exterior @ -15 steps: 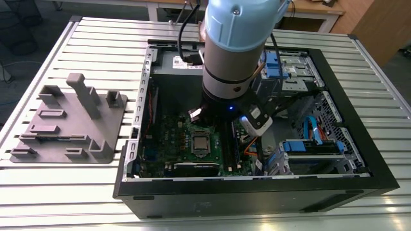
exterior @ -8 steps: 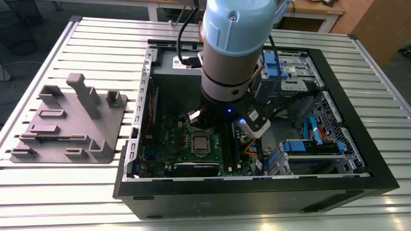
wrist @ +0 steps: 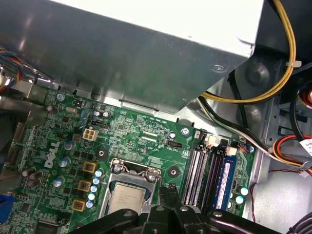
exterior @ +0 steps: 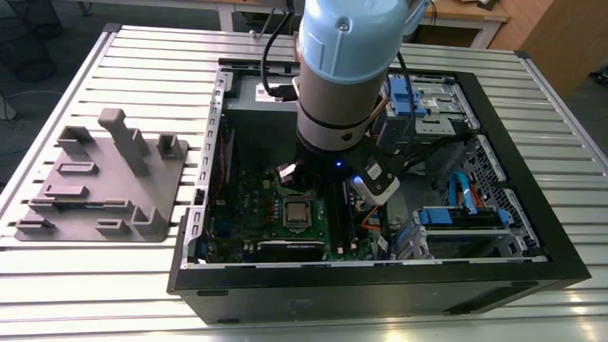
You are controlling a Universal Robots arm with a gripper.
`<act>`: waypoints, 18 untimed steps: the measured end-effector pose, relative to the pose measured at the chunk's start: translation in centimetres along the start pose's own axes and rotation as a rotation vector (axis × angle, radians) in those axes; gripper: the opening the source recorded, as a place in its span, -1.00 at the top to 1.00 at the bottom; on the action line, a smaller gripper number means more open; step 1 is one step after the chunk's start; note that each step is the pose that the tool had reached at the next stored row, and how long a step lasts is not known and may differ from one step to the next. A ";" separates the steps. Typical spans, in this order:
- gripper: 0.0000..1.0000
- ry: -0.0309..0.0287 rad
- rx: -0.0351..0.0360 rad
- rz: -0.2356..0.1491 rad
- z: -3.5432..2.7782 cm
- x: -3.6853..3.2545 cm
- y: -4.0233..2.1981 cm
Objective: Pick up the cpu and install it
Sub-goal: 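Install the first cpu locking lever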
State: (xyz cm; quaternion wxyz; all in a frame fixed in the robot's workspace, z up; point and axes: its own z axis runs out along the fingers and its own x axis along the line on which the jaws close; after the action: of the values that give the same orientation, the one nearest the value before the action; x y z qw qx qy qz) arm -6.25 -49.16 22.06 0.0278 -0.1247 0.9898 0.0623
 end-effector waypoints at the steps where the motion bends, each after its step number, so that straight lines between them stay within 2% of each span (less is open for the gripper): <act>1: 0.79 0.0000 0.0000 0.000 0.00 0.00 0.00; 6: 0.79 0.0002 -0.0001 0.000 -0.34 -0.02 0.04; 9: 0.79 -0.0001 0.0006 0.000 -0.33 -0.03 0.05; 11: 0.79 0.0022 0.0081 0.000 -0.31 0.06 0.06; 18: 0.79 0.0124 0.0481 -0.002 0.01 0.44 0.12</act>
State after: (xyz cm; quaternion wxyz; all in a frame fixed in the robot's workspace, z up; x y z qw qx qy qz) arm -6.71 -49.15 22.04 0.0247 -0.1254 0.9911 0.0377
